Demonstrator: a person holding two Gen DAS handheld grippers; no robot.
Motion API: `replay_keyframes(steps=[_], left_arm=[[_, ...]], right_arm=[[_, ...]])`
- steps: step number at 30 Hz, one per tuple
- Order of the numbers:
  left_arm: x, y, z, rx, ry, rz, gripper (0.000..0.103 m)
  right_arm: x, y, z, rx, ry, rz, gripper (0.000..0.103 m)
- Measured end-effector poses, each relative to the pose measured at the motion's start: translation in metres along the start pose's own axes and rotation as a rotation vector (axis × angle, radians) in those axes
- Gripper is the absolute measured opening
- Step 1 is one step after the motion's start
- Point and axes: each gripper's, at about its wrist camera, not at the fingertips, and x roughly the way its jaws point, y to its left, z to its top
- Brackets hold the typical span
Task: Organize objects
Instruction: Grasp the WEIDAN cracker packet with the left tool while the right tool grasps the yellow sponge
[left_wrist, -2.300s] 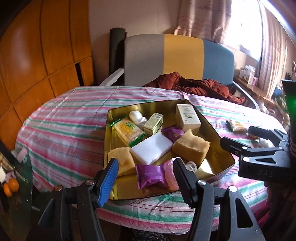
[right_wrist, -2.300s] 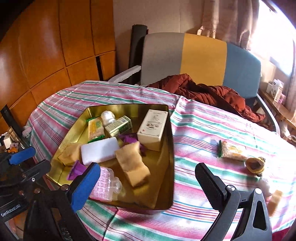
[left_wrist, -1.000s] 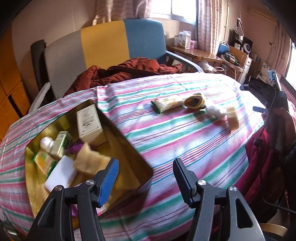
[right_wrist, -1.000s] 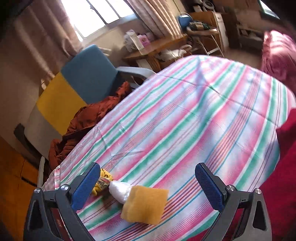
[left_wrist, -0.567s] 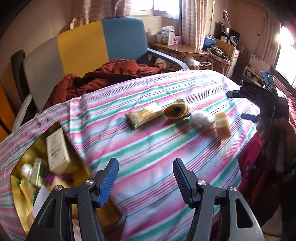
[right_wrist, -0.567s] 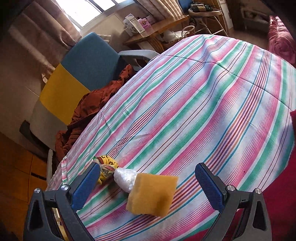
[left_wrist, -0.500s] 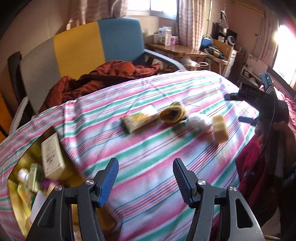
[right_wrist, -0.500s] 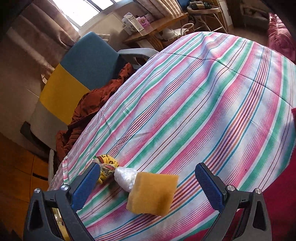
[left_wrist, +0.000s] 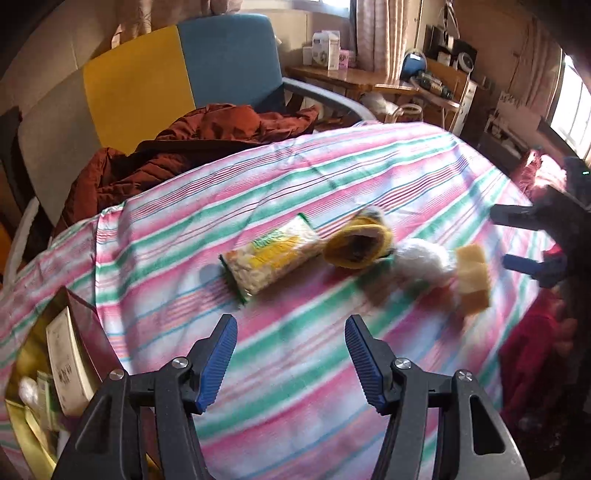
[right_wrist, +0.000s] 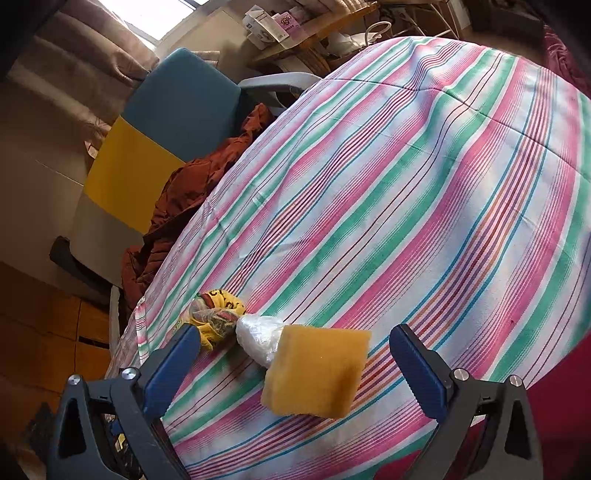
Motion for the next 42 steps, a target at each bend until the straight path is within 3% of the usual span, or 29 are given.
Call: replay_keyframes(steps=[4, 7, 14, 22, 24, 27, 28, 30, 32, 35, 42], left_arm=[[0.025, 0.004, 0.023, 0.092, 0.052, 0.035, 0.062], [0.047, 0.001, 0.037, 0.175, 0.105, 0.048, 0.072], [0.094, -0.006, 0.051, 0.317, 0.168, 0.065, 0.073], [0.113, 0.008, 0.056, 0.239, 0.173, -0.036, 0.071], [0.115, 0.015, 0.058, 0.189, 0.187, -0.077, 0.066], [0.110, 0.018, 0.057, 0.155, 0.172, -0.062, 0.049], [0.109, 0.018, 0.055, 0.147, 0.173, -0.058, 0.048], [0.104, 0.017, 0.050, 0.139, 0.167, -0.052, 0.047], [0.098, 0.015, 0.042, 0.125, 0.160, -0.048, 0.046], [0.086, 0.014, 0.029, 0.074, 0.155, -0.050, 0.046], [0.039, 0.009, 0.006, -0.027, 0.093, -0.096, 0.046]], right_arm=[[0.002, -0.001, 0.001, 0.010, 0.014, 0.019, 0.103], [0.003, -0.002, 0.001, 0.020, 0.026, 0.038, 0.103], [0.006, -0.004, 0.001, 0.042, 0.057, 0.063, 0.103], [0.015, -0.006, 0.002, 0.044, 0.091, 0.032, 0.103], [0.018, -0.007, 0.001, 0.044, 0.104, 0.025, 0.103], [0.021, -0.007, 0.001, 0.036, 0.113, -0.003, 0.103], [0.022, -0.008, 0.002, 0.035, 0.118, -0.008, 0.102], [0.026, -0.007, 0.001, 0.018, 0.135, -0.029, 0.095], [0.032, -0.004, -0.002, -0.016, 0.161, -0.058, 0.073], [0.036, 0.003, -0.005, -0.074, 0.172, -0.094, 0.060], [0.028, 0.012, -0.004, -0.139, 0.116, -0.112, 0.058]])
